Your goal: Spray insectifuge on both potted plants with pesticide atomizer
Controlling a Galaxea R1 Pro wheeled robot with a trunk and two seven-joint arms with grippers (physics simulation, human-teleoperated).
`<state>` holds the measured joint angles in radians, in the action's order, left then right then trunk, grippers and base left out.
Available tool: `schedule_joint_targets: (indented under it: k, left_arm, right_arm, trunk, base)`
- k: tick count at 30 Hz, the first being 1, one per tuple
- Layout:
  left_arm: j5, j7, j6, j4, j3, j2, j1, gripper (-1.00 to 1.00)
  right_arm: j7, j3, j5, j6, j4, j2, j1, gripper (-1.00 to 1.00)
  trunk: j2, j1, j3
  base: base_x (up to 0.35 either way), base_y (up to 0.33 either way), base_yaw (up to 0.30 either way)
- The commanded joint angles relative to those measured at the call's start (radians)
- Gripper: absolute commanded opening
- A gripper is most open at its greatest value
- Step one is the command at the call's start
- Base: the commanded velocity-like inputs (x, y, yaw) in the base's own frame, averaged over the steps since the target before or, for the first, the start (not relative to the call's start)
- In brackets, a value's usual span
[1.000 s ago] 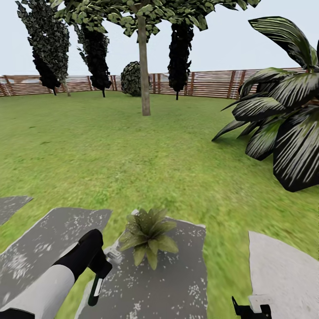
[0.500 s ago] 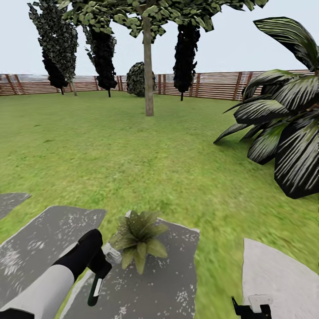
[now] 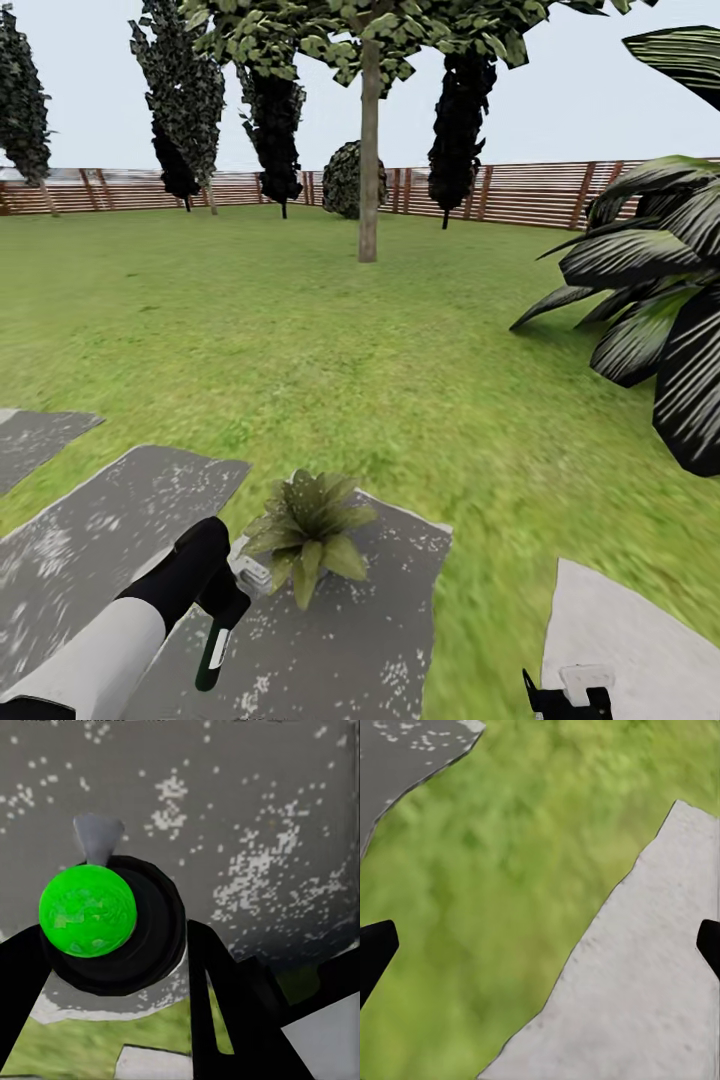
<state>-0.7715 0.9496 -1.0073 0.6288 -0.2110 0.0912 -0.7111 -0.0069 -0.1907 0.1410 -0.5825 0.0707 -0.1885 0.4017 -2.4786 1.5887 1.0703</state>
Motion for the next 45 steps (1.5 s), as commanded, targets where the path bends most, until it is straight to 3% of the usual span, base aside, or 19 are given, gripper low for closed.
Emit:
schedule_joint_targets:
  k: [1, 17, 23, 25, 29, 33, 35, 37, 39, 45]
  left_arm:
    - [-0.009, 0.011, -0.004, 0.002, -0.004, 0.001, -0.001, -1.00]
    - [-0.009, 0.011, -0.004, 0.002, -0.003, 0.004, -0.001, -1.00]
    - [-0.014, 0.003, -0.002, 0.002, 0.094, 0.006, -0.002, -1.00]
    - [-0.015, -0.008, -0.002, 0.001, 0.110, 0.009, -0.002, -1.00]
    - [-0.019, -0.025, 0.001, -0.010, 0.106, 0.007, -0.002, -1.00]
    - [-0.089, -0.026, -0.002, -0.012, 0.104, 0.006, 0.006, -1.00]
    - [-0.092, -0.036, -0.002, -0.012, 0.104, 0.004, 0.011, -1.00]
    - [-0.089, -0.107, -0.002, -0.013, 0.107, -0.003, 0.012, -1.00]
    - [-0.079, -0.124, -0.003, -0.012, 0.109, -0.010, 0.012, -1.00]
    - [-0.079, -0.126, -0.002, -0.012, 0.110, -0.016, 0.012, -1.00]
  right_arm:
    - [0.000, -0.009, 0.010, -0.002, 0.000, 0.000, 0.000, 1.00]
    - [-0.001, -0.009, 0.009, -0.002, 0.000, 0.001, 0.000, 1.00]
    - [-0.001, -0.009, 0.009, -0.002, 0.000, 0.001, 0.000, 1.00]
    - [0.000, -0.009, 0.009, -0.002, 0.000, 0.001, 0.000, 1.00]
    - [0.000, -0.009, 0.009, -0.002, 0.000, 0.001, 0.000, 1.00]
    - [0.000, -0.009, 0.011, -0.003, 0.000, 0.001, 0.000, 1.00]
    - [0.000, -0.008, 0.011, -0.003, 0.000, 0.001, 0.000, 1.00]
    - [0.001, -0.007, 0.010, -0.003, -0.001, 0.000, 0.000, 1.00]
    - [0.001, -0.007, 0.010, -0.003, -0.002, -0.001, 0.000, 1.00]
    - [0.001, -0.009, 0.010, -0.003, 0.000, 0.001, 0.000, 1.00]
  trunk:
    - [0.000, 0.000, 0.001]
    - [0.000, 0.000, 0.001]
    - [0.000, 0.000, 0.001]
    - [0.000, 0.000, 0.001]
    - [0.000, 0.000, 0.001]
    - [0.000, 0.000, 0.001]
    - [0.000, 0.000, 0.001]
    - [0.000, 0.000, 0.001]
    - [0.000, 0.000, 0.001]
    - [0.000, 0.000, 0.001]
  base:
    - [0.000, -0.271, 0.088]
    - [-0.095, -0.260, 0.089]
    - [0.103, -0.095, 0.277]
    - [0.298, -0.007, 0.278]
    - [0.256, -0.001, 0.279]
    - [0.016, 0.000, 0.278]
    - [0.000, 0.000, 0.087]
    - [0.000, 0.000, 0.011]
    - [0.000, 0.000, 0.002]
    - [0.134, -0.085, 0.000]
